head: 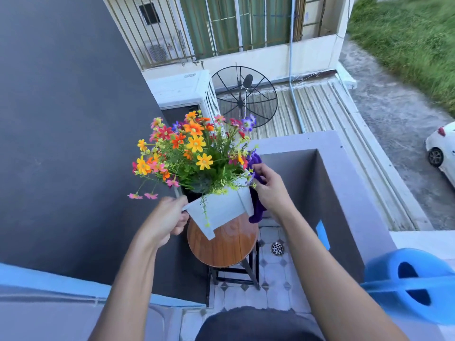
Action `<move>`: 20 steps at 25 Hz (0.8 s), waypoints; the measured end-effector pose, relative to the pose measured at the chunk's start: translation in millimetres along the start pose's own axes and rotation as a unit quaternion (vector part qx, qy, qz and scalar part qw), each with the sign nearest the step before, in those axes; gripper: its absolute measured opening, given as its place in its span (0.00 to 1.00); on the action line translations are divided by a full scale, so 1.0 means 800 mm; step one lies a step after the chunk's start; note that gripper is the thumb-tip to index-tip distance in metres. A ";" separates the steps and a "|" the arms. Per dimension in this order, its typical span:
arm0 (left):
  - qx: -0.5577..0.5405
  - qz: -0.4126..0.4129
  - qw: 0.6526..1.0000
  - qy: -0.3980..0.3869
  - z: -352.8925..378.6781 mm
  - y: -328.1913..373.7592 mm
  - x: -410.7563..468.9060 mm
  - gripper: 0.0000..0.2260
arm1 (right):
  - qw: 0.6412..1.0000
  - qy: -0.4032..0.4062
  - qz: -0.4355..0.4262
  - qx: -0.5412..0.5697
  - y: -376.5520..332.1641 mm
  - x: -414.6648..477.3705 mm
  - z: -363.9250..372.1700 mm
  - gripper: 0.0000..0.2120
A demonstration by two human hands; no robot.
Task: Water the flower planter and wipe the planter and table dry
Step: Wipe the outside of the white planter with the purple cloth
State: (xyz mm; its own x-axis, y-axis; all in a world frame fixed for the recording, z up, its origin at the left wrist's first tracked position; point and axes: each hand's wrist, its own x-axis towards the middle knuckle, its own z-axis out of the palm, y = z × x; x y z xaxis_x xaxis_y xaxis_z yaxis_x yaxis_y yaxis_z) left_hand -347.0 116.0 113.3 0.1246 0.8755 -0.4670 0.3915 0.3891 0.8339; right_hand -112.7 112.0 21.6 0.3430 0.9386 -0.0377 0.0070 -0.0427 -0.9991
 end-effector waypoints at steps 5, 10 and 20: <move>0.086 0.035 0.995 -0.039 -0.017 0.008 -0.001 0.15 | 0.974 -0.046 0.130 0.181 -0.013 0.002 -0.005 0.09; 0.147 0.056 0.986 -0.050 -0.027 0.013 0.005 0.12 | 0.967 -0.066 0.151 0.193 -0.031 0.005 -0.015 0.09; 0.179 0.078 0.980 -0.050 -0.024 0.014 0.003 0.10 | 0.966 -0.106 0.212 0.099 -0.035 0.020 -0.017 0.06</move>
State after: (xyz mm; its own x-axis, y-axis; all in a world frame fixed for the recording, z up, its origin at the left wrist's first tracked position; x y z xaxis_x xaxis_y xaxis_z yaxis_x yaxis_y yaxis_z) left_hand -360.0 127.7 127.3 0.2898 0.8765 -0.3845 0.6529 0.1127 0.7490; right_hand -94.7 124.0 49.0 0.0756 0.9010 -0.4271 -0.2786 -0.3922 -0.8767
